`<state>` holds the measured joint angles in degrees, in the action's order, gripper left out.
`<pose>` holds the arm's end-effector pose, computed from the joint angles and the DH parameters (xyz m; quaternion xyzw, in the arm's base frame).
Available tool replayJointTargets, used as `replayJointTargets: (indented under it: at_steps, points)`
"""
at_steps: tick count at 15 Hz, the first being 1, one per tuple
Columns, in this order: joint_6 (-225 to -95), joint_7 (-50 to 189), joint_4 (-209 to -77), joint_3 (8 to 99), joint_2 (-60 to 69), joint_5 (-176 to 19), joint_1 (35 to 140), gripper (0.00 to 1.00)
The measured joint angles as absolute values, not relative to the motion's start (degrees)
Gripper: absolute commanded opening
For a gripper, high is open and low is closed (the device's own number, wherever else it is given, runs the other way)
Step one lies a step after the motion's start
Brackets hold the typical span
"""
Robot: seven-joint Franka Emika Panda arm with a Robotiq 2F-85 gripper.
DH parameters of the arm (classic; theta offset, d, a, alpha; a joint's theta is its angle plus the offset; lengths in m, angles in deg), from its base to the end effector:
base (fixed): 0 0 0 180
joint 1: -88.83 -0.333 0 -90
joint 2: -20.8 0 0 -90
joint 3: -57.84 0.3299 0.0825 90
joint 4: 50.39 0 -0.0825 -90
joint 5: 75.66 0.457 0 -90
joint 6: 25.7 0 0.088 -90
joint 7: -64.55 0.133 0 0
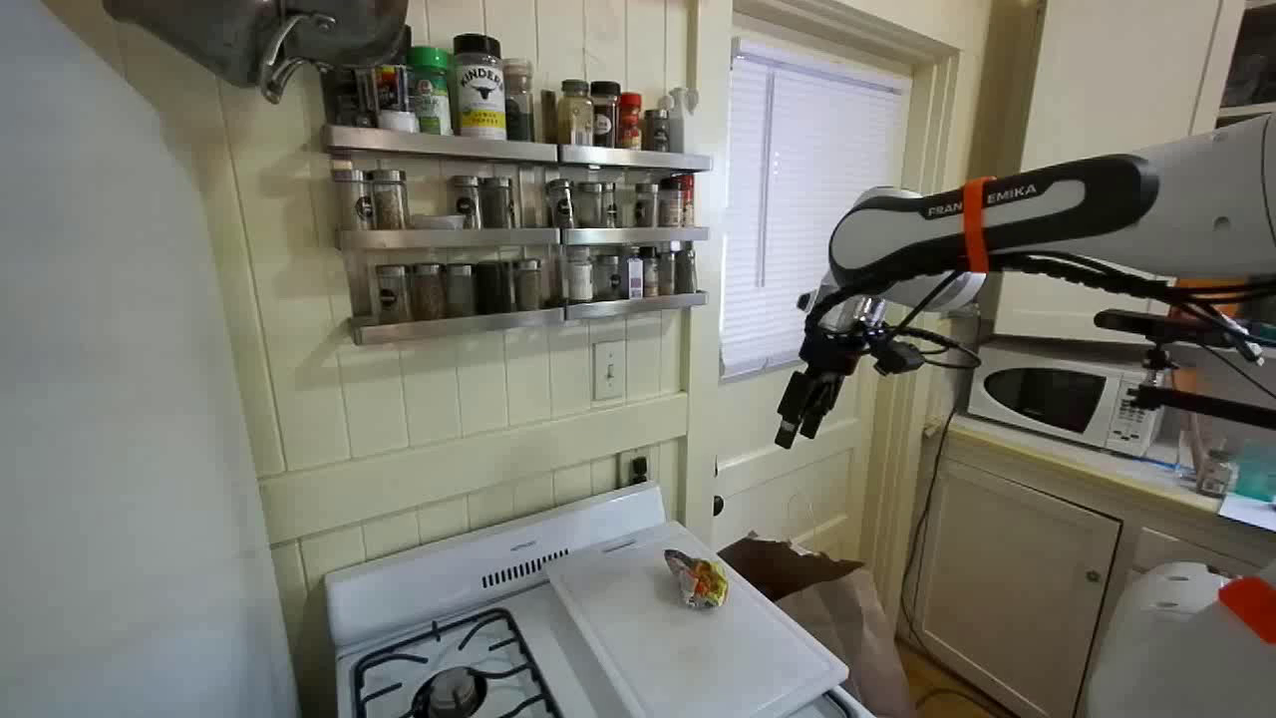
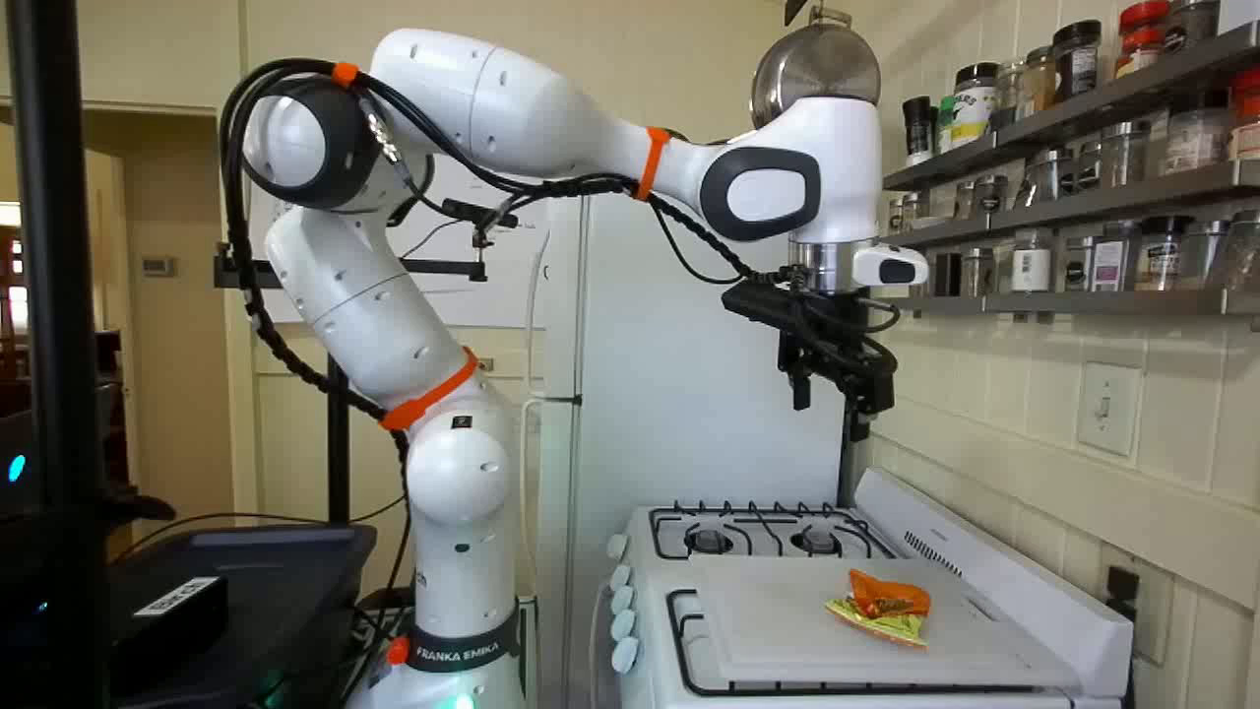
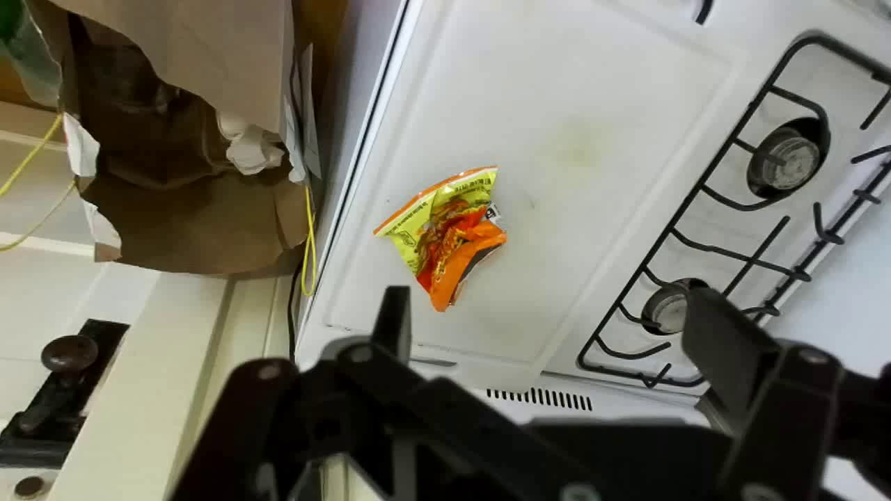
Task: Put the yellow packet inside the brown paper bug
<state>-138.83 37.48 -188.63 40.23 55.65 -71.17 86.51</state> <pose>0.4409 -0.1185 0.4979 -0.9838 -0.1085 -0.1097 0.0918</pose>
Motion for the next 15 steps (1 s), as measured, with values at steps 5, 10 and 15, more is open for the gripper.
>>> replayJointTargets:
  at_steps: [5,10,15]
  points:
    - [-138.83,37.48,-188.63,40.23,55.65,-71.17,86.51,1.00]
    - [-145.48,37.91,-191.70,42.74,54.85,-71.77,87.71,1.00]
    - [-166.56,40.71,-202.18,46.41,52.60,-71.44,87.73,1.00]
